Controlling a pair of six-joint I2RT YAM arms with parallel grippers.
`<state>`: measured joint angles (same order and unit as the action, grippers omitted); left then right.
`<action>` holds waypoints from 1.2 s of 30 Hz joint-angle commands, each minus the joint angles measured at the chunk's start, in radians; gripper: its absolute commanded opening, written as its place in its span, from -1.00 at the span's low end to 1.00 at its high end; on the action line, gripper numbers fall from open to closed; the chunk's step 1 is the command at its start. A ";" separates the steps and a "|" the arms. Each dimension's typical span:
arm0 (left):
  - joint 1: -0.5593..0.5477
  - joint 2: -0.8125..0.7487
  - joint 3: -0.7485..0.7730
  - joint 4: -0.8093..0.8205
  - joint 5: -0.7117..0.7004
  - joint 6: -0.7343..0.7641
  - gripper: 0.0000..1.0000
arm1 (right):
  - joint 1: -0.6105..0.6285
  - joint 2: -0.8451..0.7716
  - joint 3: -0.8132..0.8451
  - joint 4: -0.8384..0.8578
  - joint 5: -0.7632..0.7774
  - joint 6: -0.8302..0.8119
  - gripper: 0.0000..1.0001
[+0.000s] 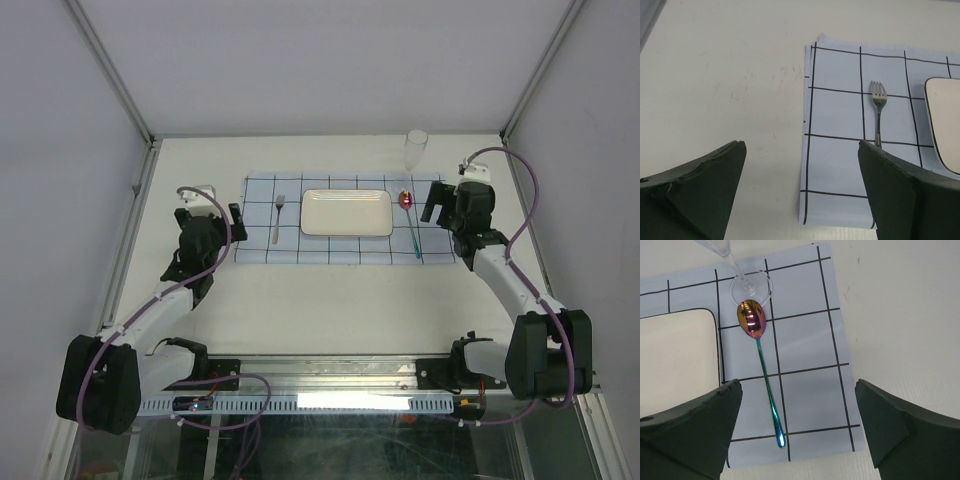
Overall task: Set the dinner table for one person
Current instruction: Reset both arms
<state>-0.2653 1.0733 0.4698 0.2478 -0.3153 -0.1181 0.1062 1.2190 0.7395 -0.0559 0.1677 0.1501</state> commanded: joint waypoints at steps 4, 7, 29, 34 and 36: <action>0.055 -0.092 -0.076 0.193 -0.034 0.031 0.98 | -0.002 0.001 0.005 0.073 -0.001 -0.015 0.99; 0.062 -0.087 -0.102 0.235 -0.042 0.043 0.98 | -0.001 0.005 0.006 0.074 0.002 -0.019 0.99; 0.124 0.038 -0.186 0.520 0.018 0.104 0.98 | 0.001 -0.020 -0.112 0.299 -0.011 -0.048 0.99; 0.136 0.066 -0.185 0.532 0.036 0.100 0.98 | 0.004 -0.003 -0.129 0.336 -0.004 -0.052 0.98; 0.139 0.081 -0.184 0.537 0.038 0.099 0.98 | 0.004 0.001 -0.138 0.352 -0.003 -0.054 0.98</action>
<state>-0.1417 1.1347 0.2909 0.7055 -0.3084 -0.0322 0.1066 1.2247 0.6067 0.1734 0.1589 0.1097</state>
